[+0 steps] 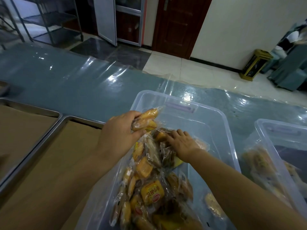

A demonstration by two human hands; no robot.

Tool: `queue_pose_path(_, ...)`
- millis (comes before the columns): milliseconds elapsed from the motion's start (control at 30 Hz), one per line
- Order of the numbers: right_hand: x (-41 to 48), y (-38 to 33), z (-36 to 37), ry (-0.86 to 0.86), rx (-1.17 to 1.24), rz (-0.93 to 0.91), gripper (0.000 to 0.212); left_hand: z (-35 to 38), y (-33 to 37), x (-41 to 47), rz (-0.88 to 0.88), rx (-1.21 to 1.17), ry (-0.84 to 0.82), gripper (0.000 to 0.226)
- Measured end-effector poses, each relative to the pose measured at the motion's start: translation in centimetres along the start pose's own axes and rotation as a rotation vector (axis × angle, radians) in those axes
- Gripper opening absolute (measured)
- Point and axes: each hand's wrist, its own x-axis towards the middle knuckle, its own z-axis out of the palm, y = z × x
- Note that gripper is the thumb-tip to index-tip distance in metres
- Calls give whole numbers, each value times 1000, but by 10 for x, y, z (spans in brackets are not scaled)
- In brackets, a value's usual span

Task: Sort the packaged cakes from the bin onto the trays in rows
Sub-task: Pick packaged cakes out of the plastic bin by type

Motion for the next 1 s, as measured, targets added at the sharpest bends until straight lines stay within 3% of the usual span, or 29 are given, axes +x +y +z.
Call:
queue_pose_path(267,-14,-2,-1,-166,-8,5,80,0,1,1,48,34,16,38)
queue_pose_path(367,-19,-5,-4,-230,-51,-56,63,-1,4,2,59,56,1,36)
queue_pose_path(467,-27,-9,-10,-247,8,-1,45,-1,5,3,57,63,-27,33)
queue_pose_path(633,-39,-8,-23,-108,26,35,39,-1,5,1,14,53,-14,34)
queue_pose_path(1000,-45,-37,-88,424,464,200,27,-24,23,-19,14,63,265,38)
